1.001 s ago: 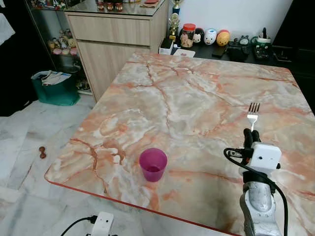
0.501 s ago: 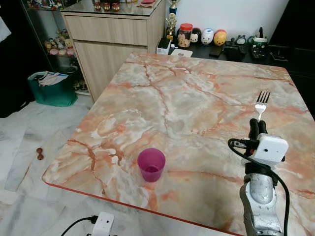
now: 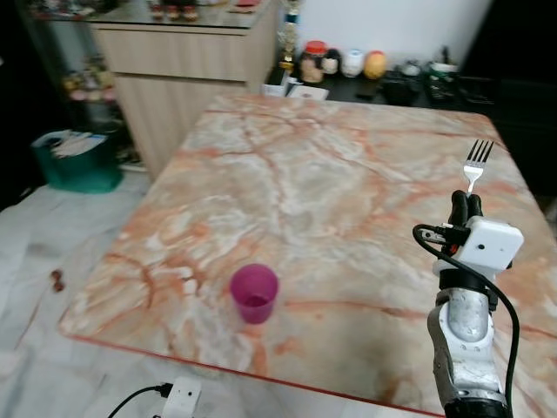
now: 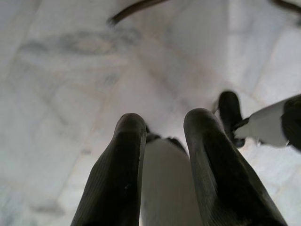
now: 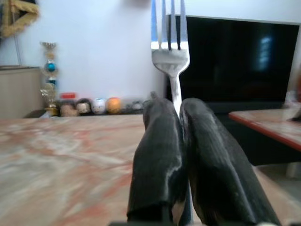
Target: Setting the table
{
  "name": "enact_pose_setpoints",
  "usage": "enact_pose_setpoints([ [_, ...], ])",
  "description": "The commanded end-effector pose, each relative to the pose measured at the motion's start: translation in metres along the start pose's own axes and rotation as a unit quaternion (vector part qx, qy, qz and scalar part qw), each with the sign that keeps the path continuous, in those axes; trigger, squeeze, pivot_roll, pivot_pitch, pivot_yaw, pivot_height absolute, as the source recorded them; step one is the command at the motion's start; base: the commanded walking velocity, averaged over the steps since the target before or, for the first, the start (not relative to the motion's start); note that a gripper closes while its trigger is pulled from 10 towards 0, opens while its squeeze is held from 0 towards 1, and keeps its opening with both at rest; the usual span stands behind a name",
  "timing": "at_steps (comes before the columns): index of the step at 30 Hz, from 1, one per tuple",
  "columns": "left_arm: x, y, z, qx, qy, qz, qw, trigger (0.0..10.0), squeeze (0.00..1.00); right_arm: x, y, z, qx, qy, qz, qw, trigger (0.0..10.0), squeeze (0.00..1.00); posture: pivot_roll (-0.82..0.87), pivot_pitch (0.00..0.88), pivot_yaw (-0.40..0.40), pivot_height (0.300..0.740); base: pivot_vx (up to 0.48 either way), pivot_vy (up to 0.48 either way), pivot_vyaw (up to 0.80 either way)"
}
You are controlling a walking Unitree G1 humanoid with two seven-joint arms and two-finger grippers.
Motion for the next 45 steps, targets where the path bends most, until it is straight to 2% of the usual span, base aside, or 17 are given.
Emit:
enact_pose_setpoints([
  [1,-0.002,-0.009,-0.003,-0.003,0.004,-0.012,1.0,10.0,0.0,0.001,0.01,-0.004,0.01,0.004,0.015,1.0,10.0,0.0,0.01,0.0,-0.038,0.74,0.0,-0.27,0.0],
  [13,-0.001,-0.008,-0.004,-0.004,0.006,-0.01,1.0,10.0,0.0,0.005,0.018,-0.014,0.014,0.015,0.024,0.999,10.0,0.0,0.0,0.0,-0.034,0.74,0.0,-0.27,0.0],
  [25,-0.001,-0.007,-0.003,-0.004,0.002,-0.008,1.0,10.0,0.0,0.009,0.019,-0.01,0.01,0.01,0.026,1.0,10.0,0.0,0.0,0.0,-0.027,0.74,0.0,-0.287,0.0],
  [45,-0.001,-0.006,-0.002,-0.009,-0.001,-0.004,1.0,10.0,0.0,0.014,0.021,-0.012,0.008,0.015,0.032,0.999,10.0,0.0,0.01,0.0,-0.03,0.74,0.0,-0.376,0.0],
])
Point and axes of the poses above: a point about 5 cm out from each wrist's last joint towards the gripper, its own x axis pointing out of the wrist towards the gripper, its own y axis along the axis of the wrist's last joint, z = x × y, the point moved 6 cm from there along x, pointing out of the wrist towards the gripper, and after that the axes turned 15 degrees about -x, right-handed, at the moved point
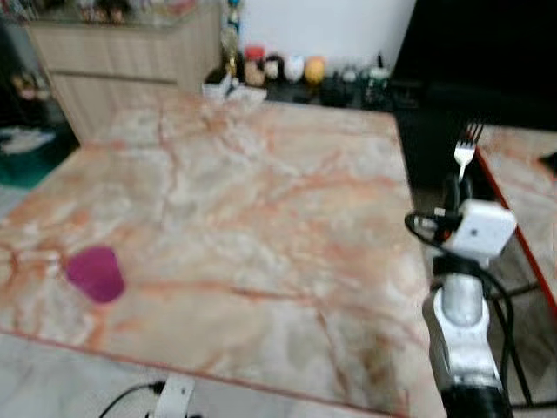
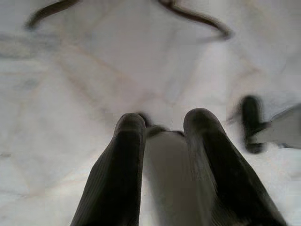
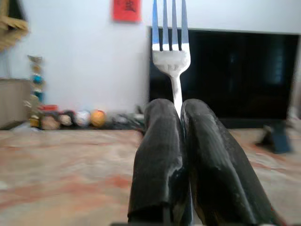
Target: Setting the table
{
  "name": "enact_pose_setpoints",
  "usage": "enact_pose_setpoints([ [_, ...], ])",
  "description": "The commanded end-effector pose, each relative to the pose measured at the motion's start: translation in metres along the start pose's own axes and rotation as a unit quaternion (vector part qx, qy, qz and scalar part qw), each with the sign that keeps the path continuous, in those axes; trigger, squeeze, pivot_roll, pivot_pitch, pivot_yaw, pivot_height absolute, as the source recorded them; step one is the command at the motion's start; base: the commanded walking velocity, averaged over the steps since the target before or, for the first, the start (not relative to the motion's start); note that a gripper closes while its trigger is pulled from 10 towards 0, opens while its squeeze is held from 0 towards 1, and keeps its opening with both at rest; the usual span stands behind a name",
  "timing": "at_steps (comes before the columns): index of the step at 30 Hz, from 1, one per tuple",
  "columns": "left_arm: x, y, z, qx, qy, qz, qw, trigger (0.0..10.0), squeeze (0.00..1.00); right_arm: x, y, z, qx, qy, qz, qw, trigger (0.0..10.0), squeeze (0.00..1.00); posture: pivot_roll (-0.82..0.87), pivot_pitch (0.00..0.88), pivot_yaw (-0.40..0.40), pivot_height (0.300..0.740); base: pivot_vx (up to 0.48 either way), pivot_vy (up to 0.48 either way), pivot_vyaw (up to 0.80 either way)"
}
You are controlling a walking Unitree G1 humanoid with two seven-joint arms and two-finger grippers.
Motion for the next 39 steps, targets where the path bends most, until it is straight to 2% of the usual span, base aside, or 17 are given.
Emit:
enact_pose_setpoints([
  [1,0.0,-0.0044,0.0027,-0.006,-0.004,-0.005,1.0,10.0,0.0,0.0033,0.0025,0.0039,0.002,-0.007,0.003,1.0,10.0,0.0,0.01,0.0,-0.03,0.74,0.0,-0.394,0.0],
  [8,-0.0001,-0.0041,0.0032,-0.009,-0.006,-0.004,1.0,10.0,0.0,0.0043,0.003,0.0034,0.002,-0.007,0.004,1.0,10.0,0.0,0.01,0.0,-0.031,0.74,0.0,-0.414,0.0],
  [26,-0.0003,-0.0057,0.0047,-0.009,-0.011,-0.005,1.0,10.0,0.0,0.0056,0.0033,0.0007,0.003,-0.002,0.005,1.0,10.0,0.0,0.01,0.0,-0.032,0.74,-0.285,-0.385,0.0],
  [39,-0.0002,-0.0054,0.0013,0.006,0.001,-0.008,1.0,10.0,0.0,0.0054,0.003,0.0019,0.001,-0.003,0.004,1.0,10.0,0.0,0.0,0.0,-0.031,0.74,0.0,-0.208,0.0],
])
Point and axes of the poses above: a point about 5 cm out from each wrist's last joint towards the gripper, its own x axis pointing out of the wrist towards the gripper, its own y axis along the axis of the wrist's last joint, z = x × y, the point moved 6 cm from there along x, pointing out of the wrist towards the gripper, and after that the axes turned 15 degrees about -x, right-handed, at the moved point
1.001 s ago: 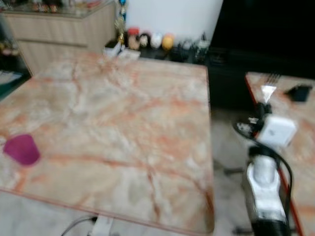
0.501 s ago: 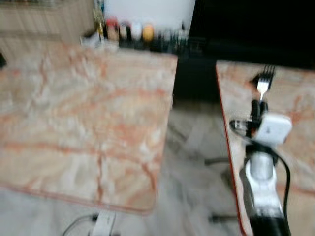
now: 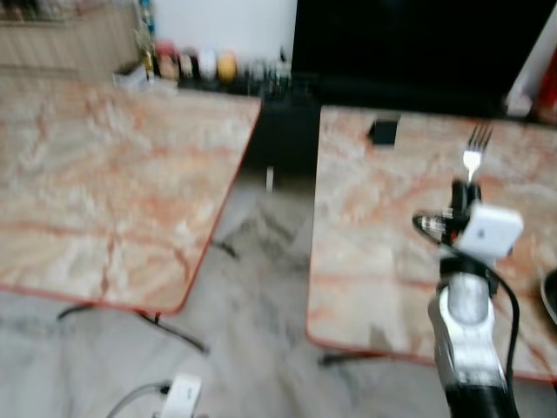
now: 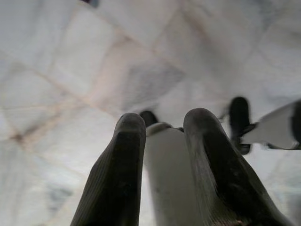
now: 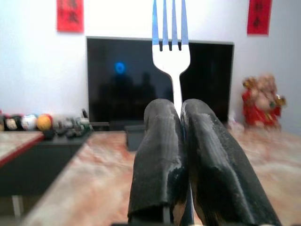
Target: Setting the table
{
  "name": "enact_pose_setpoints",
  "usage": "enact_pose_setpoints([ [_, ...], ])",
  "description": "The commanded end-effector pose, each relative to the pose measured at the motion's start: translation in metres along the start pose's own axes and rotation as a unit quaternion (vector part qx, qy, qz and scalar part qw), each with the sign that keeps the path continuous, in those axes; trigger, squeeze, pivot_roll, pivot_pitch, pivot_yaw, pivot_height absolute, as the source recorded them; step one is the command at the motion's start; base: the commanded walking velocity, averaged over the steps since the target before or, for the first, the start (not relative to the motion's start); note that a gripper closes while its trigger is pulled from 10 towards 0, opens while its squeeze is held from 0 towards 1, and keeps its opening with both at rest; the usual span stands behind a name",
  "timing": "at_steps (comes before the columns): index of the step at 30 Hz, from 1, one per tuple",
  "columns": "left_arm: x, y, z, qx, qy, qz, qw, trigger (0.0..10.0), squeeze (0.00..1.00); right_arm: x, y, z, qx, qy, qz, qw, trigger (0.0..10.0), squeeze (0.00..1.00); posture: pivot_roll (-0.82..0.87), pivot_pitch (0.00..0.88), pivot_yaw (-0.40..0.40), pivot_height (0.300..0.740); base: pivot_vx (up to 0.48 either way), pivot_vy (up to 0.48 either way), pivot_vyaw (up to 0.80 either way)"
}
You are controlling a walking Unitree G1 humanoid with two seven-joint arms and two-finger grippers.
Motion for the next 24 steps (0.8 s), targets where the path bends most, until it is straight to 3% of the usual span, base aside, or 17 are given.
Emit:
enact_pose_setpoints([
  [1,0.0001,0.0049,-0.0027,0.009,0.004,0.004,1.0,10.0,0.0,0.0027,0.0025,0.0019,0.003,-0.005,0.002,1.0,10.0,0.0,0.0,0.0,-0.031,0.74,0.0,-0.379,0.0],
  [24,0.0003,0.0055,-0.0029,0.01,0.008,0.006,1.0,10.0,0.0,0.0073,0.0045,0.0051,0.0,-0.009,0.005,1.0,10.0,0.0,0.0,0.0,-0.033,0.74,0.0,-0.429,0.0],
])
Point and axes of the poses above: a point about 5 cm out from each wrist's last joint towards the gripper, its own x axis pointing out of the wrist towards the gripper, its own y axis along the axis of the wrist's last joint, z = x × y, the point moved 6 cm from there along x, pointing out of the wrist towards the gripper, and after that the axes turned 15 degrees about -x, right-handed, at the moved point
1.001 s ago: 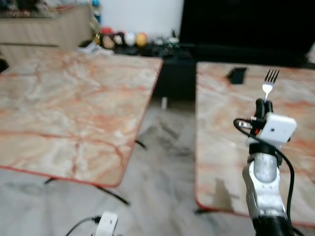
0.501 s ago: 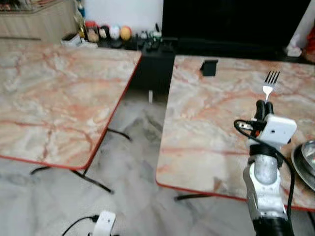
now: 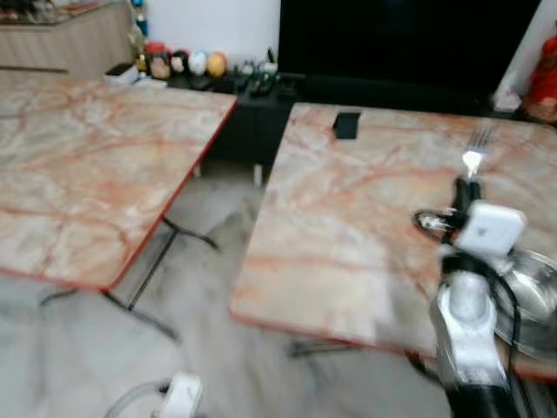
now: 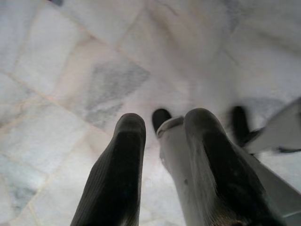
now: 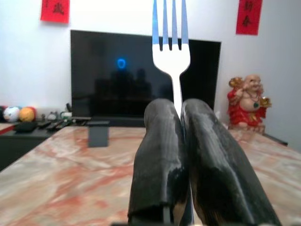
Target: Setting the table
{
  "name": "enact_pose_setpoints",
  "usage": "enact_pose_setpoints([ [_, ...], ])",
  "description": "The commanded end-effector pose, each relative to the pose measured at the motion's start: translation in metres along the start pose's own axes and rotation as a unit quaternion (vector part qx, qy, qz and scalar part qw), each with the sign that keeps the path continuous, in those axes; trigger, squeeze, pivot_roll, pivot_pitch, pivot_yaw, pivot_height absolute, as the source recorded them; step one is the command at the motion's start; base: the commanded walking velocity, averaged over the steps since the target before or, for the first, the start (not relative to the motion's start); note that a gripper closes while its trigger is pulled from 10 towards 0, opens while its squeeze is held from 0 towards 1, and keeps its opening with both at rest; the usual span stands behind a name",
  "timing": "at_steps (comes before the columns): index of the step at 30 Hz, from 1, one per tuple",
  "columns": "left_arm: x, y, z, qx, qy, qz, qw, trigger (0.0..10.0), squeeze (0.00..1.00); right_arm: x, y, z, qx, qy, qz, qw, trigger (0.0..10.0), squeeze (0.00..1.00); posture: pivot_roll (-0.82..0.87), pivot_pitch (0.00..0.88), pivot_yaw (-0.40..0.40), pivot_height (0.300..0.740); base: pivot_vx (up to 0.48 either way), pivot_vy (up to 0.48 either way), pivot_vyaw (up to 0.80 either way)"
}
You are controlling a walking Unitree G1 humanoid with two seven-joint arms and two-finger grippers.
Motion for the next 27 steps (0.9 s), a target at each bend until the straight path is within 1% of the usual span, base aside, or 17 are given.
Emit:
enact_pose_setpoints([
  [1,0.001,0.001,0.008,0.0,-0.009,0.0,1.0,10.0,0.0,0.003,0.001,0.008,-0.003,-0.011,0.002,1.0,10.0,0.0,0.0,0.0,-0.033,0.74,0.0,-0.48,0.0],
  [17,0.001,0.001,0.007,0.001,-0.009,0.001,1.0,10.0,0.0,0.006,0.003,0.017,-0.007,-0.022,0.0,1.0,10.0,0.0,-0.01,0.0,-0.029,0.74,0.0,-0.48,0.0],
  [22,0.001,0.001,0.006,0.004,-0.006,0.001,1.0,10.0,0.0,0.003,0.0,0.018,-0.009,-0.026,-0.009,1.0,10.0,0.0,-0.01,0.0,-0.028,0.74,0.0,-0.48,0.0],
  [27,0.001,0.001,0.006,-0.002,-0.004,0.0,1.0,10.0,0.0,-0.001,-0.004,0.017,-0.009,-0.024,-0.02,0.999,10.0,0.0,-0.01,0.0,-0.026,0.74,0.0,0.0,0.0],
])
Point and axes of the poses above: a point about 5 cm out from each wrist's last joint towards the gripper, its own x axis pointing out of the wrist towards the gripper, its own y axis along the axis of the wrist's last joint, z = x × y, the point moved 6 cm from there along x, pointing out of the wrist towards the gripper, and after that the axes turned 15 degrees about -x, right-handed, at the moved point
